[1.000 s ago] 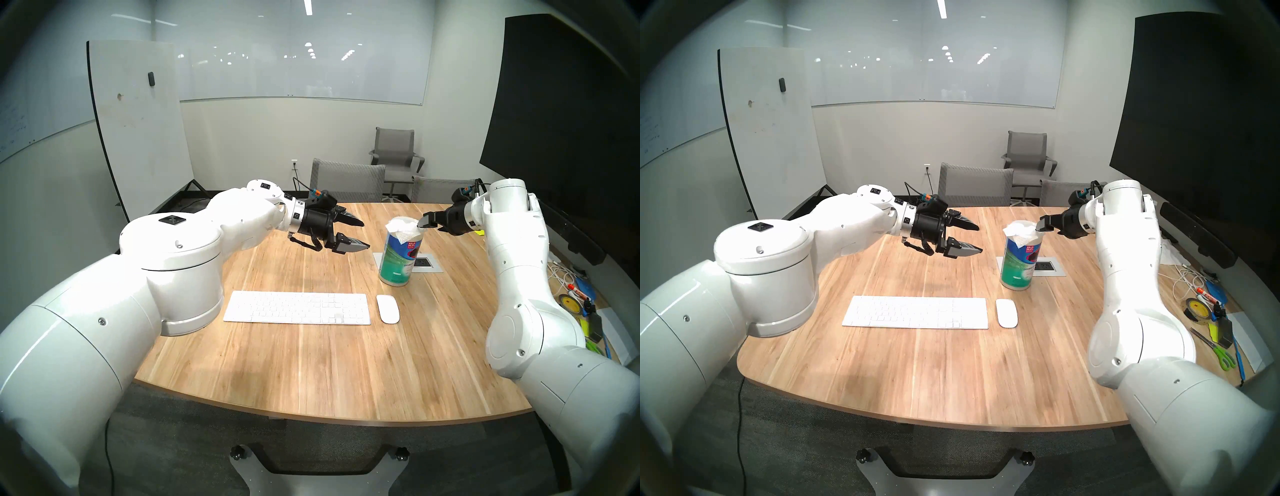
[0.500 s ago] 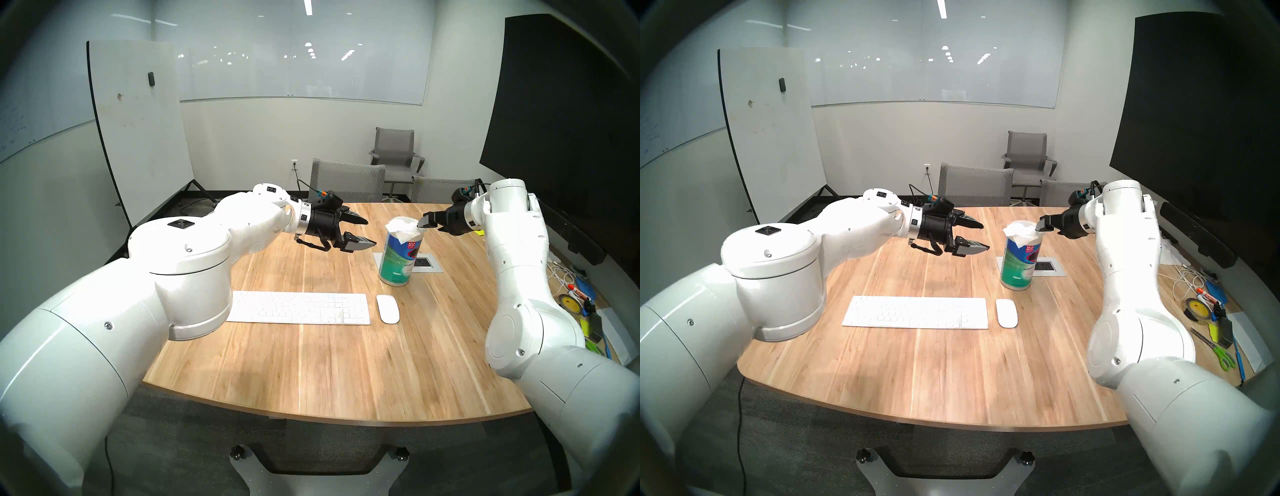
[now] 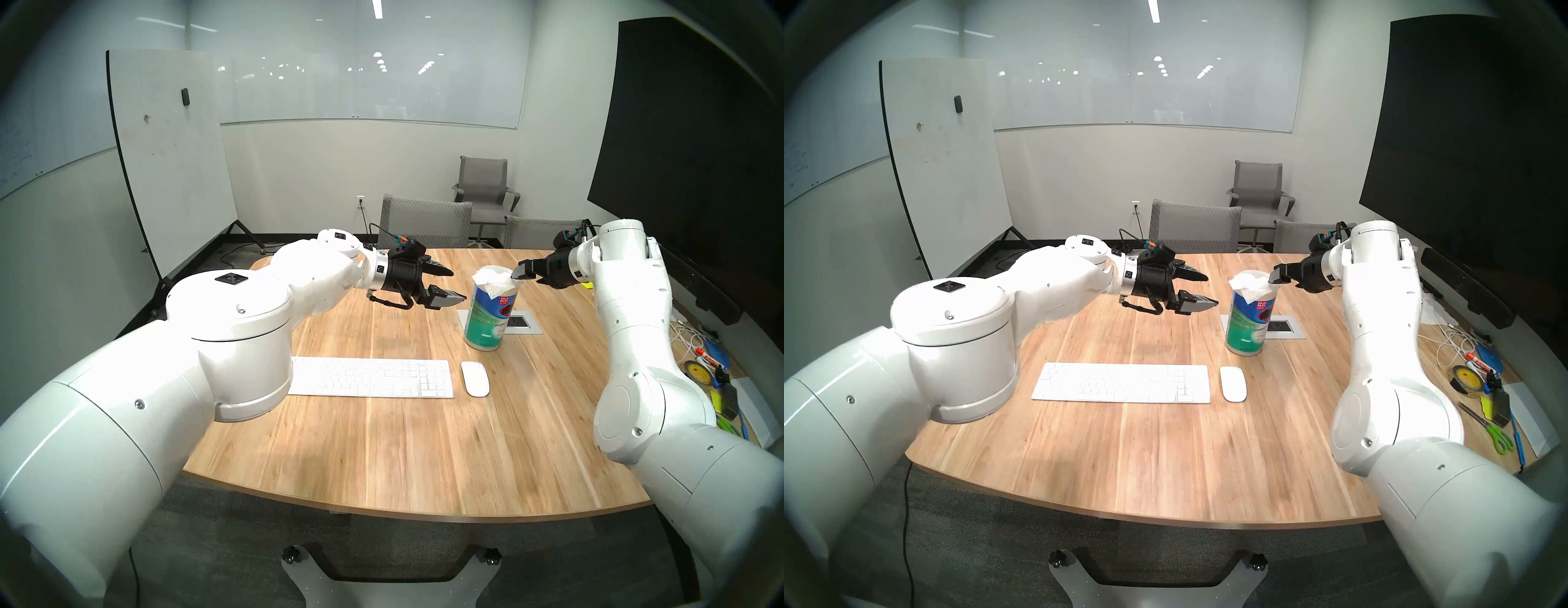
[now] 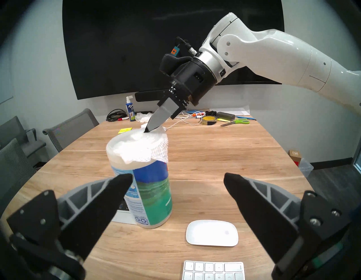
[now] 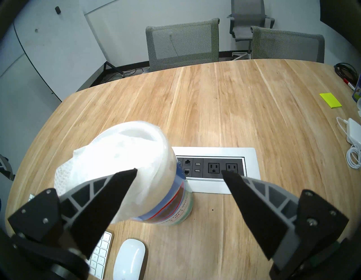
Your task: Wipe the keyboards and mice with a disinfecting wipe, then set the wipe down
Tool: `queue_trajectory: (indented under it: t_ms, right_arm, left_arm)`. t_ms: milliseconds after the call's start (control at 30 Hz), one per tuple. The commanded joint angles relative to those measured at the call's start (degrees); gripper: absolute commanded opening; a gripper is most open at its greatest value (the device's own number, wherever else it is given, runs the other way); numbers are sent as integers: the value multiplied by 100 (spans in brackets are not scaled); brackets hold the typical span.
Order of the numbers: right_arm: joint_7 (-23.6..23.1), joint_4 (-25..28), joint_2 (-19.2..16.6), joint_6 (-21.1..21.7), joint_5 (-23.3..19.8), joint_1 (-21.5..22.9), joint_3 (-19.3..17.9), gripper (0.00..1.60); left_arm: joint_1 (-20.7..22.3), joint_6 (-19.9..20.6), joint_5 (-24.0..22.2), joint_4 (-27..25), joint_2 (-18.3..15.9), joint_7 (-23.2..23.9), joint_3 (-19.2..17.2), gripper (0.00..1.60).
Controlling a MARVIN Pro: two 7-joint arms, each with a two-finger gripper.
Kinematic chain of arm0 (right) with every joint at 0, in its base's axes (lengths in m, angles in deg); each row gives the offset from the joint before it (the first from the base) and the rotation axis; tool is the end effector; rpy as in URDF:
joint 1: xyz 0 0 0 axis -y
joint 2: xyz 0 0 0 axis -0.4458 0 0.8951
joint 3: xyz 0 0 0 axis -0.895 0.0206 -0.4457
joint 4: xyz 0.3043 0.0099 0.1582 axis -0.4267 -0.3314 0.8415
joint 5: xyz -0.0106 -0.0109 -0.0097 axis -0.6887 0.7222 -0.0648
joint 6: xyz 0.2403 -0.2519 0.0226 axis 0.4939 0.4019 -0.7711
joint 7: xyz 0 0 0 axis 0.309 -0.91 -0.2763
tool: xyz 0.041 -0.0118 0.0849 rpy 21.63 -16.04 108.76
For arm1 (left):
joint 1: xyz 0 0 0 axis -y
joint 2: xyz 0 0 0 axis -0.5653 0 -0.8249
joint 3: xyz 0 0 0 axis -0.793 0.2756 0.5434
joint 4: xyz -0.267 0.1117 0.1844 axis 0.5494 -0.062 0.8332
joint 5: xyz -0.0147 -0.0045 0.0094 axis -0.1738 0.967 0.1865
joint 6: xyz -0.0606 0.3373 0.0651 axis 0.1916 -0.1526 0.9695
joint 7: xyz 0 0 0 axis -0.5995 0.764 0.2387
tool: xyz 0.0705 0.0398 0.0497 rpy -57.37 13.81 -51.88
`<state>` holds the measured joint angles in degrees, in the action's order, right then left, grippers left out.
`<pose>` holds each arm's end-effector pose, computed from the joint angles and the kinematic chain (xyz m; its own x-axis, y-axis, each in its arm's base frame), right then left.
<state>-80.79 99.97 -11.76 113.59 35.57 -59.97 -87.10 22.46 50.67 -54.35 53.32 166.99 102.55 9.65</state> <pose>0.6710 -0.1825 -0.1354 0.6458 -0.0344 0.7627 0.1645 -0.9693 -0.1830 0.6901 -0.1640 -0.1720 -0.0460 -0.2810 0.9586 -0.9818 -0.1642 -0.0952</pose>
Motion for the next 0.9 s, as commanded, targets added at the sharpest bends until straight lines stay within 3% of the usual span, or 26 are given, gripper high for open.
queue_trajectory:
  t_ms: [0,867]
  right_arm:
    - [-7,78,-12,-15,-4,130,10,160]
    - [-6,74,17,-15,39,124,-48,160]
  left_arm:
    - [119,72,-21,-2,144,-163,-28,160]
    - [94,425,26,44,376,-811,0,160]
